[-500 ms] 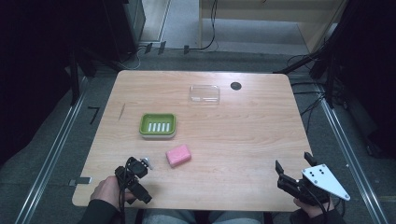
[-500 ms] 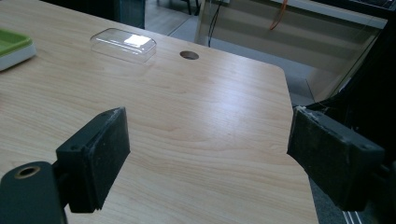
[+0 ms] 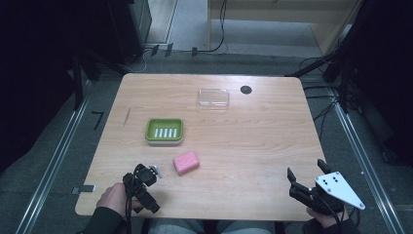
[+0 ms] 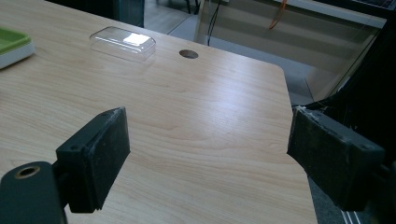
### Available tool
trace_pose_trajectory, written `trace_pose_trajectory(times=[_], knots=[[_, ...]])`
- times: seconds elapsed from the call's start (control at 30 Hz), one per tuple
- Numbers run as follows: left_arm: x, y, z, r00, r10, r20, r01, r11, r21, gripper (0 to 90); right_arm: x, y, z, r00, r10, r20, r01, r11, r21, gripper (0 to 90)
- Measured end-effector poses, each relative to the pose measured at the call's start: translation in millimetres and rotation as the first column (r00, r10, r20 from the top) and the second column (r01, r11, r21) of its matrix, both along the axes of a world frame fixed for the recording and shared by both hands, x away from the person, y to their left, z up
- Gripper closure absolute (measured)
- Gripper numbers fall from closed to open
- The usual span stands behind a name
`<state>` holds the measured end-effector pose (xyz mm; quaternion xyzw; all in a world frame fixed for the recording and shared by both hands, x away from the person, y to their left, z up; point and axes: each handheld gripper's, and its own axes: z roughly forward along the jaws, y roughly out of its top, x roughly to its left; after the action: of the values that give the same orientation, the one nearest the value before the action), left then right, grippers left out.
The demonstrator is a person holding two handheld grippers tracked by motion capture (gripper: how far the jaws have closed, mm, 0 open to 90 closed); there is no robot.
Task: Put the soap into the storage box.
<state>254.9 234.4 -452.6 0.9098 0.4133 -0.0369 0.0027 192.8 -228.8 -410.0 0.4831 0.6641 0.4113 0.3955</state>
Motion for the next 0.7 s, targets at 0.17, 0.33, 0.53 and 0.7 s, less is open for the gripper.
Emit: trace_pose_trajectory(times=[0.17,0.33,0.53,0.7], knots=[[2.2,-2.2,-0.9,0.9999,-0.012,-0.005,0.012,0.9999,0.006,0.3,0.0,-0.8,0.0,1.0,0.0,0.0,0.0,1.0,0.005,13.7],[6.6,-3.5,-2.6,0.9999,-0.014,-0.006,0.014,0.9999,0.009,0.3,0.2,-0.1,-0.1,1.0,0.0,-0.002,0.0,1.0,0.005,13.8],[12.6,-8.4,-2.3,0.9995,-0.03,-0.008,0.03,0.9995,0.004,0.3,0.7,0.2,-0.1,1.0,0.001,-0.002,-0.001,1.0,0.002,13.7],[19.8,-16.7,-0.9,0.9986,-0.052,0.001,0.052,0.9986,-0.003,0.3,0.8,0.1,0.0,1.0,0.002,-0.004,-0.002,1.0,0.003,13.7]])
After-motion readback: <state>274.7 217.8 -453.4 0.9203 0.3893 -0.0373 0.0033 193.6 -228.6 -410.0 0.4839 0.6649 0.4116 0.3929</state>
